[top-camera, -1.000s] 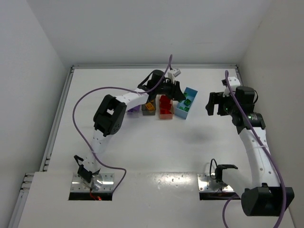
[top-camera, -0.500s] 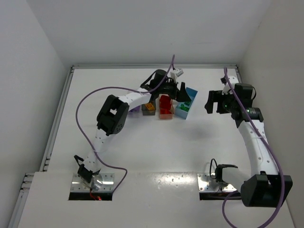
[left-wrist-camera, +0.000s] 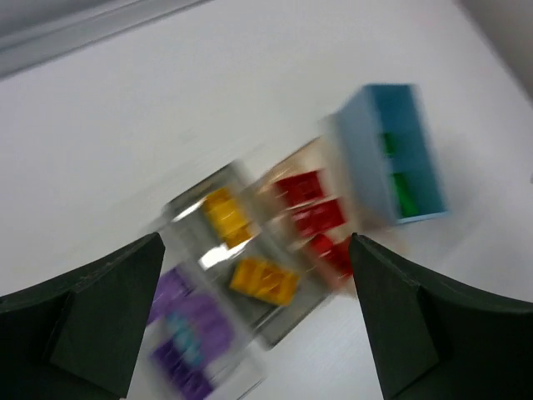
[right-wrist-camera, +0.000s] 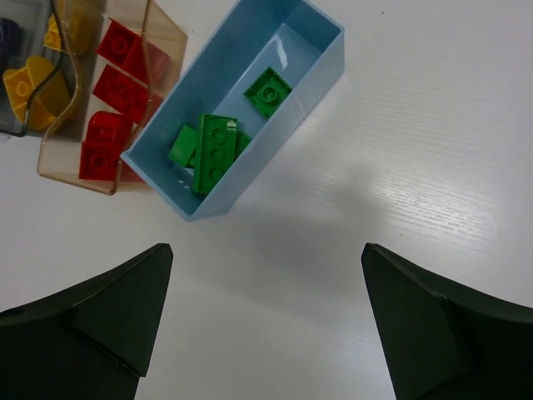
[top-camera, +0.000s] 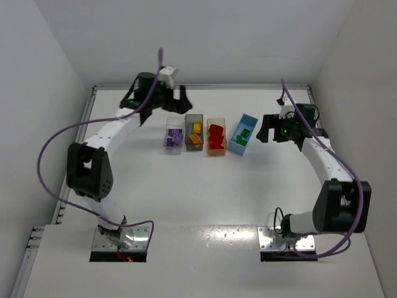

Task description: Sort the legos into containers by color

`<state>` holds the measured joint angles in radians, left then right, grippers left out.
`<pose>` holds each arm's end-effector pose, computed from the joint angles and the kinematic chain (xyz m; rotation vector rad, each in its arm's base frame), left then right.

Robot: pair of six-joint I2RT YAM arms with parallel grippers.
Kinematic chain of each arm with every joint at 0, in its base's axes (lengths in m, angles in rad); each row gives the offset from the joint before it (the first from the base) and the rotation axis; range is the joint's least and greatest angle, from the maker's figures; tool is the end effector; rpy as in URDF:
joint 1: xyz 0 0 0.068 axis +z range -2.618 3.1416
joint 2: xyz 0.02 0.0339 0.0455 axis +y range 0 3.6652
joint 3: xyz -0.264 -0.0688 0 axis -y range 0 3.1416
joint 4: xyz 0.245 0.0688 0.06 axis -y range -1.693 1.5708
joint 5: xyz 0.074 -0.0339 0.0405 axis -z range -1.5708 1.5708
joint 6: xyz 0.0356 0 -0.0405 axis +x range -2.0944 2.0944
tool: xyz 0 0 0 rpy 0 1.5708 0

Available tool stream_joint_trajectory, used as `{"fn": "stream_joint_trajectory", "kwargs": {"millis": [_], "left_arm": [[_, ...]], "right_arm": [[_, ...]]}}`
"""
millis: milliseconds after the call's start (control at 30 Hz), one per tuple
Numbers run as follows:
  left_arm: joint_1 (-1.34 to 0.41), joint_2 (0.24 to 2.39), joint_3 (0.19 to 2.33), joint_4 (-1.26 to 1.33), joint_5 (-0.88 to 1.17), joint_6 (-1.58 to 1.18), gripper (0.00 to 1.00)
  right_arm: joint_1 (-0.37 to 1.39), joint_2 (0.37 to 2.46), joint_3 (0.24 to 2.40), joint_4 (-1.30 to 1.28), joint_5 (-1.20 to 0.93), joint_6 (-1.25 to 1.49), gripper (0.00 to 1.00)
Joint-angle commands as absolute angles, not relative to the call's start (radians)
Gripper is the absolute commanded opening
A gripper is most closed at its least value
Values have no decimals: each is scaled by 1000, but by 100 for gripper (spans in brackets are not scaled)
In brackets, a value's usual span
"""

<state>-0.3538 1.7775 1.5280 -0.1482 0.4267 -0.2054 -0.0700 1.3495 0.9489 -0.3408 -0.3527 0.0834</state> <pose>0.3931 -0.1609 0.3283 0.4340 1.9668 -0.7807 0.2904 -0.0080 0.2582 -0.0036 2.2911 0.4138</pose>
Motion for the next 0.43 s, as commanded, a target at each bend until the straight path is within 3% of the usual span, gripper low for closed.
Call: {"fn": "stream_joint_trajectory", "kwargs": {"millis": [0,233,400], "left_arm": [[-195,1676,1346,-272,358,-209,100],[-97,1523,1097,-249,155,-198,100],[-77,1514,1039,-213,143,-198,100]], "right_arm": [[-75,1416,994,-249,-370,103,96],[-112,1566,1037,-229,-379,121,96],[-112,1588,1057,-229,-379,121,96]]}}
